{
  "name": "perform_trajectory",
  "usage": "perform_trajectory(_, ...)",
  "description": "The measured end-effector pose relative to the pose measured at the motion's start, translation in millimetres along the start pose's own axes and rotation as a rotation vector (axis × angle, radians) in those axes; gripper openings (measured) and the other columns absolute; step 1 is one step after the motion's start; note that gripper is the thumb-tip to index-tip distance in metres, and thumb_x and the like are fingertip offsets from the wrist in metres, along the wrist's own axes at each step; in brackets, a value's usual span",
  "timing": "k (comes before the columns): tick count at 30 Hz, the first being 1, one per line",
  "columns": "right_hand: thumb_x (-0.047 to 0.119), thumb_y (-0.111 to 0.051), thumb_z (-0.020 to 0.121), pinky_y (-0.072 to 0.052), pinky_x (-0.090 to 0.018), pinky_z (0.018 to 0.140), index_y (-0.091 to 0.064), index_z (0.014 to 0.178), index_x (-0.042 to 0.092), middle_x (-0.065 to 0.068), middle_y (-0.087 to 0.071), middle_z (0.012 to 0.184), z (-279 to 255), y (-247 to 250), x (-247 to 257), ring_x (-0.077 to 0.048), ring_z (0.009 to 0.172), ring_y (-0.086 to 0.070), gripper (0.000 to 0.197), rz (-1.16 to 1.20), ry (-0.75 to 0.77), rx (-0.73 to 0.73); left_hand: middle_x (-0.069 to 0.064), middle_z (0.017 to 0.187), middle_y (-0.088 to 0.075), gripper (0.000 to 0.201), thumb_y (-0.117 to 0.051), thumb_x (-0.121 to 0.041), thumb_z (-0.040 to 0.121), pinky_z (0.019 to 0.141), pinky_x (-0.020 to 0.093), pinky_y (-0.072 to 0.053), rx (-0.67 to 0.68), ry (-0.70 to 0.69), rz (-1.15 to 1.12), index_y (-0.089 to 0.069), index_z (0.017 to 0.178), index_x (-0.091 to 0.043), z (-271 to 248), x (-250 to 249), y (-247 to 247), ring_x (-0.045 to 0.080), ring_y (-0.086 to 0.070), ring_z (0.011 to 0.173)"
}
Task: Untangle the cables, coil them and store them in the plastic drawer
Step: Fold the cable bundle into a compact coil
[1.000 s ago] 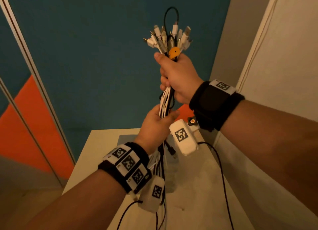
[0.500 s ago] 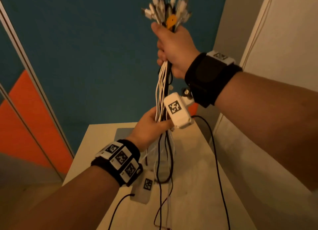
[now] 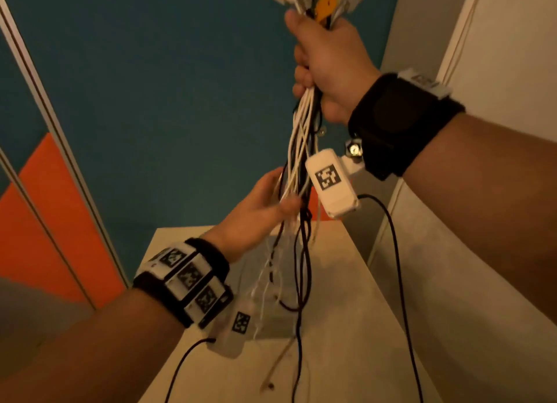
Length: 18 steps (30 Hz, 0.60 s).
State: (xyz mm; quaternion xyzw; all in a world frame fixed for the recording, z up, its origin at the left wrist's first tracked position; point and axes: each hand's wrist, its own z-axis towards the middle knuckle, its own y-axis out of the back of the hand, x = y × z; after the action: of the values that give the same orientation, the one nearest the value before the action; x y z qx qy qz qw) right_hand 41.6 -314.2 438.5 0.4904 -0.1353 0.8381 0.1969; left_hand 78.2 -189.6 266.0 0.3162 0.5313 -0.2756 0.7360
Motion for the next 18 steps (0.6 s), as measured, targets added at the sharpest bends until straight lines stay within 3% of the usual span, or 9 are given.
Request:
perform_trajectory(2,0.027,-0.054,0.096,-0.031,-0.025,0.043,-0.037,0.075,0.022,0.004,-0.025,0.051,2,4,4,-0.013,0.041,-0.023,0.028,-0.004,-0.018,-0.018,-0.009,0.147,-0.048,0.1,-0.047,-0.088,0.07,0.119,0.035,-0.029,-0.136,0.001,-0.018,-0.038,0.149,-0.027,7,-21,23,0.003,-0.044,0.135)
perform_trajectory(4,0.026,-0.055,0.095,-0.031,-0.025,0.042,-0.036,0.074,0.023,0.004,-0.026,0.049,1,5,5,-0.013,0.039,-0.024,0.029,-0.027,-0.028,-0.019,-0.01,0.142,-0.054,0.102,-0.04,-0.09,0.065,0.119,0.036,-0.028,-0.229,-0.03,0.001,-0.048,0.142,-0.025,16,-55,36,0.003,-0.048,0.13)
perform_trajectory(6,0.023,-0.055,0.095,-0.03,-0.024,0.041,-0.037,0.071,0.022,0.005,-0.028,0.047,-7,1,-1,-0.013,0.037,-0.026,0.03,-0.025,-0.036,0.009,-0.016,0.127,-0.062,0.084,-0.037,-0.085,0.061,0.104,0.024,-0.039,-0.163,-0.09,0.086,-0.06,0.122,-0.033,22,-94,35,-0.004,-0.055,0.117)
perform_trajectory(8,0.016,-0.054,0.096,-0.031,-0.021,0.039,-0.042,0.073,0.019,0.008,-0.036,0.044,-19,-6,-13,-0.01,0.034,-0.033,0.026,0.003,-0.029,0.033,-0.017,0.111,-0.067,0.059,-0.041,-0.077,0.075,0.078,0.008,-0.043,-0.055,-0.085,0.144,-0.063,0.105,-0.032,25,-122,27,-0.008,-0.061,0.096)
perform_trajectory(10,0.016,-0.055,0.095,-0.034,-0.022,0.039,-0.051,0.081,0.014,0.009,-0.046,0.048,-30,-11,-29,-0.008,0.039,-0.043,0.015,-0.061,-0.011,0.039,-0.001,0.098,-0.065,0.04,-0.049,-0.058,0.093,0.063,0.006,-0.045,-0.001,-0.049,0.172,-0.061,0.104,-0.021,30,-132,19,0.007,-0.06,0.083)
perform_trajectory(12,0.02,-0.056,0.095,-0.034,-0.025,0.042,-0.054,0.087,0.012,0.009,-0.048,0.049,-38,-10,-42,-0.011,0.043,-0.042,0.012,-0.128,-0.032,0.055,0.005,0.086,-0.059,0.036,-0.056,-0.056,0.092,0.076,0.024,-0.047,0.029,0.02,0.185,-0.061,0.098,-0.021,34,-129,16,0.016,-0.055,0.077)
perform_trajectory(14,0.018,-0.054,0.094,-0.032,-0.027,0.043,-0.052,0.084,0.007,0.003,-0.044,0.048,-42,-5,-50,-0.014,0.042,-0.037,0.015,-0.154,-0.061,0.086,0.001,0.079,-0.06,0.038,-0.059,-0.062,0.087,0.091,0.039,-0.041,0.069,0.095,0.205,-0.062,0.093,-0.025,33,-122,17,0.015,-0.056,0.076)
perform_trajectory(16,0.006,-0.05,0.09,-0.031,-0.029,0.045,-0.05,0.083,-0.007,-0.01,-0.041,0.055,-46,0,-54,-0.016,0.042,-0.036,0.015,-0.182,-0.065,0.133,-0.002,0.077,-0.063,0.036,-0.062,-0.061,0.085,0.097,0.045,-0.038,0.087,0.144,0.176,-0.063,0.094,-0.025,33,-116,17,0.013,-0.06,0.076)
perform_trajectory(18,-0.002,-0.051,0.086,-0.03,-0.028,0.044,-0.053,0.085,-0.01,-0.014,-0.041,0.058,-52,1,-54,-0.017,0.043,-0.037,0.009,-0.225,-0.069,0.168,0.0,0.078,-0.066,0.033,-0.065,-0.058,0.084,0.098,0.048,-0.038,0.059,0.163,0.133,-0.065,0.094,-0.026,31,-114,14,0.014,-0.063,0.072)
